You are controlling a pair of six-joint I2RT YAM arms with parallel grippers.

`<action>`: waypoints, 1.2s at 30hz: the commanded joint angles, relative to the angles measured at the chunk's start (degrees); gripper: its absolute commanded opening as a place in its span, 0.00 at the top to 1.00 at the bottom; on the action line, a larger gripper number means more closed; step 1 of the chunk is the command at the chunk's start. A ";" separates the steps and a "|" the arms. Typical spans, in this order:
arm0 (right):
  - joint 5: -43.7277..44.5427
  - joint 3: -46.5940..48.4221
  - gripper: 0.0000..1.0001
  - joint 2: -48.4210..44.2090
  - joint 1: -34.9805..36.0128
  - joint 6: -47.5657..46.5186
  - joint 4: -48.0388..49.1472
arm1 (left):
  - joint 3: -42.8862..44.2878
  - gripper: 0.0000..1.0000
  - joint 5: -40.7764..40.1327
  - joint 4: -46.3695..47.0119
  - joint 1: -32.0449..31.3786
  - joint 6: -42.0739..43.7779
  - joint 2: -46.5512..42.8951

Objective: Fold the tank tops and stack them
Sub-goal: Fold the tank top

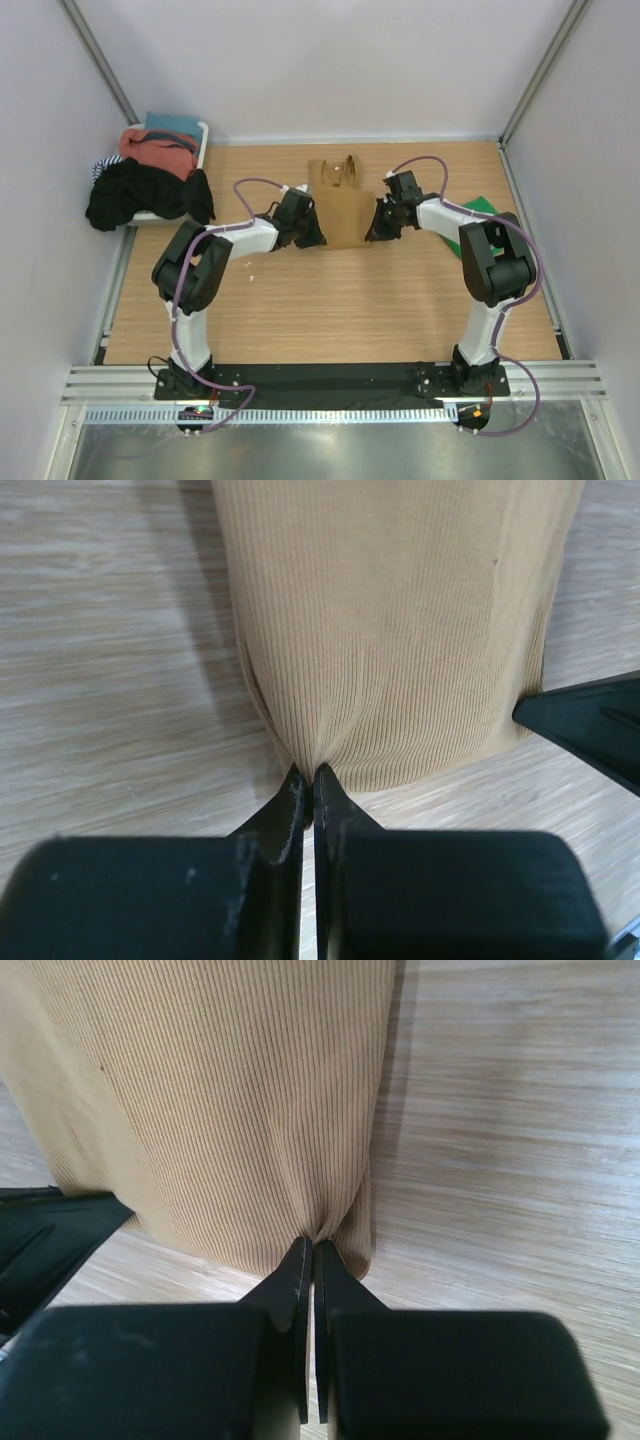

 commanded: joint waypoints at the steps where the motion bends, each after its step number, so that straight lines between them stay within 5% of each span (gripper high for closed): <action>1: 0.59 -2.56 0.99 -1.94 0.81 0.24 -0.19 | -1.69 1.00 -0.18 -1.14 -0.56 -0.08 -1.98; 13: 10.34 -20.39 0.94 -23.02 10.20 3.05 -5.29 | -23.22 1.00 0.26 -1.93 -5.03 -1.58 -17.71; 16: 10.78 -22.43 0.84 -28.74 12.40 4.72 -7.05 | -27.62 1.00 0.00 -2.02 -7.06 -2.46 -22.02; 18: 11.75 -22.70 0.66 -32.07 13.20 5.16 -8.37 | -30.43 1.00 -0.87 -2.02 -7.67 -3.07 -24.22; 20: 12.10 -21.91 0.63 -33.75 13.20 4.82 -10.12 | -31.93 0.99 -1.84 -2.72 -7.59 -2.81 -27.21; 24: 8.36 -19.54 0.68 -35.61 13.20 3.94 -8.73 | -32.90 0.99 -4.74 -6.06 -7.68 -1.76 -30.99; 31: -7.12 -21.56 0.99 -28.51 15.39 8.59 14.08 | -32.90 0.99 -5.28 -7.82 -7.68 -1.31 -31.35; 36: -12.42 -21.64 0.99 -21.47 18.82 13.68 31.14 | -33.52 1.00 -5.54 -7.29 -7.68 -1.40 -29.86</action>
